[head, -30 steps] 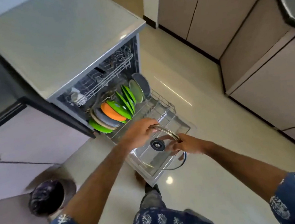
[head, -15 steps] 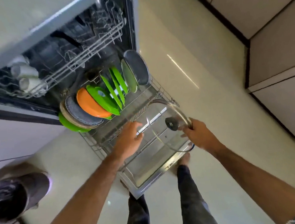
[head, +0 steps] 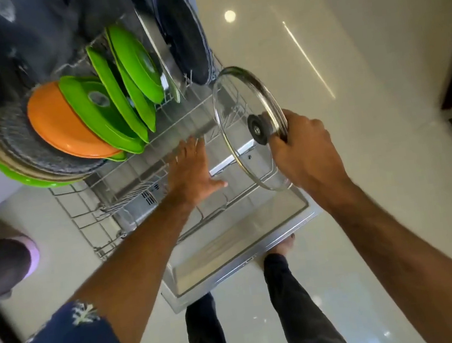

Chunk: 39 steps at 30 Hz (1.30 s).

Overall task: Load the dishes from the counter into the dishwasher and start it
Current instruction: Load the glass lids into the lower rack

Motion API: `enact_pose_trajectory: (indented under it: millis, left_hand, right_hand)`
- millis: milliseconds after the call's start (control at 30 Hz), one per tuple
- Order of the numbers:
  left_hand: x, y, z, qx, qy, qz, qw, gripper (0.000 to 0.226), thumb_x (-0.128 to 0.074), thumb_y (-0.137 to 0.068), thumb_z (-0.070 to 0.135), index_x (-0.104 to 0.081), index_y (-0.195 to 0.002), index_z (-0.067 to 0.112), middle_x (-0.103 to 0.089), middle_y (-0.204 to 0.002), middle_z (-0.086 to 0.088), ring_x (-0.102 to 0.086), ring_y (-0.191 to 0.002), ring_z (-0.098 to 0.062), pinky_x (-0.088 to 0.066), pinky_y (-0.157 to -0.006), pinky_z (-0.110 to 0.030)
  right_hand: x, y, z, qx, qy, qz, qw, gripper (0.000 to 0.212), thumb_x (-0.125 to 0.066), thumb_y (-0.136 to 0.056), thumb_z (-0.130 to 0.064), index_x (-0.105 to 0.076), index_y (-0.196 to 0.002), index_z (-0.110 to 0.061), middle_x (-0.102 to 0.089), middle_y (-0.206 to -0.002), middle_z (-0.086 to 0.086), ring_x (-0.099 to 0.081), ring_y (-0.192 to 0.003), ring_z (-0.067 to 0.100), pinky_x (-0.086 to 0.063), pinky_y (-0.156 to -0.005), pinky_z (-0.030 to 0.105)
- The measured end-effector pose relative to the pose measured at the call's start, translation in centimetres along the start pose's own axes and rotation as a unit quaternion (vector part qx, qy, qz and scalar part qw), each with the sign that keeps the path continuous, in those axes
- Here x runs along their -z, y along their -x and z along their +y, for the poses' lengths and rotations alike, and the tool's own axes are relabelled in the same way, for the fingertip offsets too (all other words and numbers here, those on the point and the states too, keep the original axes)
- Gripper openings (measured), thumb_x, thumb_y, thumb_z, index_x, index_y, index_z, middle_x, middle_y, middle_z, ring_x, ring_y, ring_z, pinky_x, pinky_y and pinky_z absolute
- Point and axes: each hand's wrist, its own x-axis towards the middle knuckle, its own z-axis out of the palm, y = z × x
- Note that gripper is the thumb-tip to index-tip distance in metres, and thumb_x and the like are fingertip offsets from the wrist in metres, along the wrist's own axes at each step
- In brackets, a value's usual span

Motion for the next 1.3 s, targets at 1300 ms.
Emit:
enact_pose_trajectory:
  millis: [1300]
  left_hand:
    - [1.9,4.9,0.5,0.005,-0.048,0.028,0.998,0.099,-0.054,-0.094,0.057,0.004,-0.158,0.01,-0.004,-0.167,-0.012,-0.007,-0.154,-0.03,-0.016,-0.121,-0.059]
  right_hand:
    - [-4.7,-1.6,1.3,0.038,0.005,-0.184,0.982,0.081,-0.07,-0.09,-0.034,-0.021,-0.154,-0.028,-0.048,-0.145,0.004,-0.056,-0.123,0.025,-0.046,-0.097,0.035]
